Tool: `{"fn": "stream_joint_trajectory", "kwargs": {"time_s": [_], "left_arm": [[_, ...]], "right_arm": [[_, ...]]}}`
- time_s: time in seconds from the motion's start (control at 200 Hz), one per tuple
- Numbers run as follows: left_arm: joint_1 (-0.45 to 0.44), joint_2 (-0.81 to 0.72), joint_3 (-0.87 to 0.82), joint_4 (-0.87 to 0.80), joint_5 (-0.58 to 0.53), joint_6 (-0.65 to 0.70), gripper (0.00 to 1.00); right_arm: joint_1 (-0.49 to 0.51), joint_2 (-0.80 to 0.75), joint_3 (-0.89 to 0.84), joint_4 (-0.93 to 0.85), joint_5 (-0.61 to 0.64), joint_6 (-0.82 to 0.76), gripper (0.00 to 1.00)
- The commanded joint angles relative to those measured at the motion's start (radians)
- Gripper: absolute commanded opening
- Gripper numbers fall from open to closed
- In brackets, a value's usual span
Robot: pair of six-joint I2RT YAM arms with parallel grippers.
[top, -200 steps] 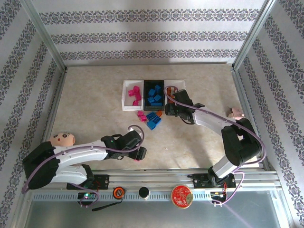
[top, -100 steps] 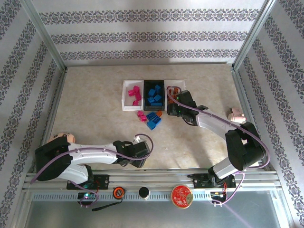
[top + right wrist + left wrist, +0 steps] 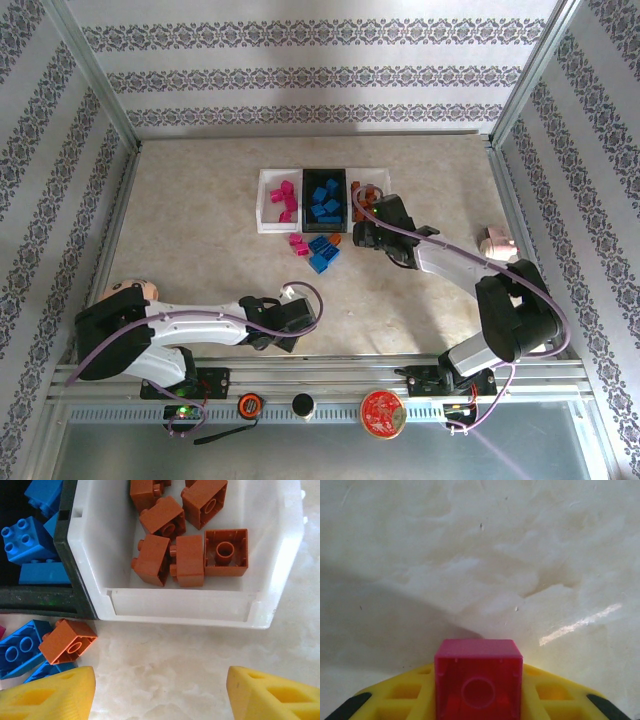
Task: Sort the legos into containers by color
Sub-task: Pick up the lego from the middle-left of the table, then place the lego in the container.
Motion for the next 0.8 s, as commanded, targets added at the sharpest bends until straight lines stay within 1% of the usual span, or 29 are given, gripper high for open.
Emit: {"fn": "stream_joint_trajectory", "kwargs": {"time_s": [0.0,0.105,0.2,0.29,0.37,0.465,0.645,0.7,0.795], "left_arm": [[0.058,-0.069,0.022,0.028,0.006,0.056,0.3],[0.152,-0.134,0.039,0.029,0.02,0.105,0.29],[0.264,-0.208,0.04,0.066,0.048,0.148,0.29],[0.392,-0.252,0.046,0.118,0.109,0.181,0.29],[0.49,-0.25,0.069,0.171,0.179,0.194,0.29],[0.578,-0.206,0.119,0.241,0.262,0.195,0.29],[0.712,-0.045,0.239,0.332,0.401,0.146,0.29],[0.739,0.006,0.281,0.343,0.413,0.136,0.29],[0.767,0.094,0.366,0.342,0.394,0.138,0.29]], "right_arm": [[-0.007,-0.043,-0.022,0.015,0.015,0.023,0.7],[-0.007,-0.068,-0.039,0.018,0.014,0.03,0.7],[-0.007,-0.102,-0.064,0.022,0.017,0.04,0.7],[-0.006,-0.136,-0.084,0.021,0.011,0.048,0.7],[-0.003,-0.16,-0.101,0.02,-0.002,0.051,0.7],[0.002,-0.177,-0.119,0.016,-0.007,0.056,0.7],[0.008,-0.197,-0.14,0.011,-0.004,0.063,0.7],[0.011,-0.202,-0.144,0.009,0.0,0.063,0.7],[0.019,-0.208,-0.153,0.004,0.006,0.066,0.7]]}}
